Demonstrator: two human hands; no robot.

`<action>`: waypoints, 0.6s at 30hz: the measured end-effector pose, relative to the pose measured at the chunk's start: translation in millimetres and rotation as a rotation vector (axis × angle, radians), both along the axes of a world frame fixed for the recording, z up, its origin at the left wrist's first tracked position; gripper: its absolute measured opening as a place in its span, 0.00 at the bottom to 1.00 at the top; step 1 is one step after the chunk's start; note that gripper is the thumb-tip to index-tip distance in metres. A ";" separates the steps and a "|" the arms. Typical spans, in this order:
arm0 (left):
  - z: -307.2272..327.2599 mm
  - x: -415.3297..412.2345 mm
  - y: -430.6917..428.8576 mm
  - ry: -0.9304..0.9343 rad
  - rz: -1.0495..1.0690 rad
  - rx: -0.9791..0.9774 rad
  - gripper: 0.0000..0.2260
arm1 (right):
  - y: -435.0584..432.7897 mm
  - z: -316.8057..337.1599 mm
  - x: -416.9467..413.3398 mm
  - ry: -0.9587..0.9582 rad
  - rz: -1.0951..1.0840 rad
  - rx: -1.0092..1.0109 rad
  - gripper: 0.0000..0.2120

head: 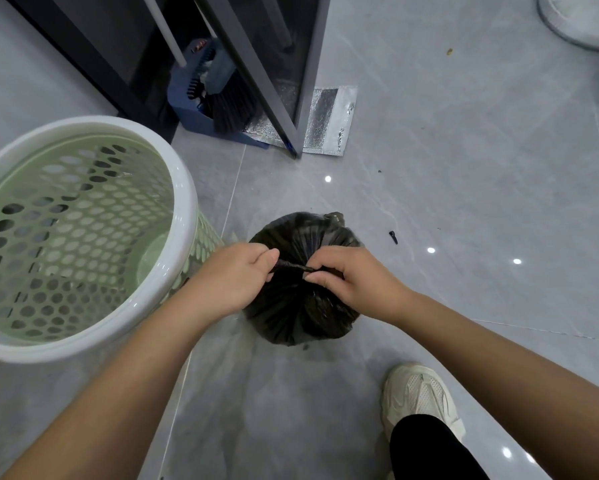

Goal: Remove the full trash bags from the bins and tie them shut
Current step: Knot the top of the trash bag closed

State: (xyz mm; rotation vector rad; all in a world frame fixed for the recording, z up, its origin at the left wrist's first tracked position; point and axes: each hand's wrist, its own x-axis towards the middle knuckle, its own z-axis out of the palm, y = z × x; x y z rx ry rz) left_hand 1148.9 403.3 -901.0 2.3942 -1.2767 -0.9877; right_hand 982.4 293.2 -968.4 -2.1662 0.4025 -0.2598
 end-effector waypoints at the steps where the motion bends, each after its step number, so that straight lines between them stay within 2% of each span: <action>1: -2.6 -1.6 -0.3 0.094 0.087 0.035 0.19 | -1.0 -0.9 -1.1 0.004 -0.013 -0.023 0.07; 2: -4.9 -3.4 -0.2 0.241 0.211 0.075 0.19 | -2.0 -1.8 -1.8 0.008 -0.026 -0.081 0.08; 4: -6.7 -7.7 0.4 0.656 0.493 0.146 0.19 | -2.8 -1.7 -2.2 0.031 -0.046 -0.248 0.11; 6: -9.1 -9.4 2.6 1.026 0.712 0.118 0.18 | -1.3 -0.6 -2.4 0.058 -0.058 -0.357 0.13; 8: -9.7 -12.7 3.3 1.209 0.862 -0.003 0.15 | 0.9 2.1 -2.1 0.088 -0.054 -0.370 0.14; 12: -14.6 -34.7 1.2 1.234 0.991 -0.279 0.09 | -0.7 8.2 2.1 0.166 -0.044 -0.327 0.14; 15: -25.7 -45.7 2.5 1.171 0.969 -0.417 0.12 | 0.4 10.9 5.1 0.210 0.012 -0.299 0.12; 17: -32.7 -45.7 6.9 0.937 0.792 -0.409 0.12 | 1.0 11.0 3.7 0.244 0.048 -0.297 0.12; 18: -37.3 -42.4 11.0 0.701 0.629 -0.389 0.12 | 0.3 10.5 1.8 0.259 0.053 -0.293 0.11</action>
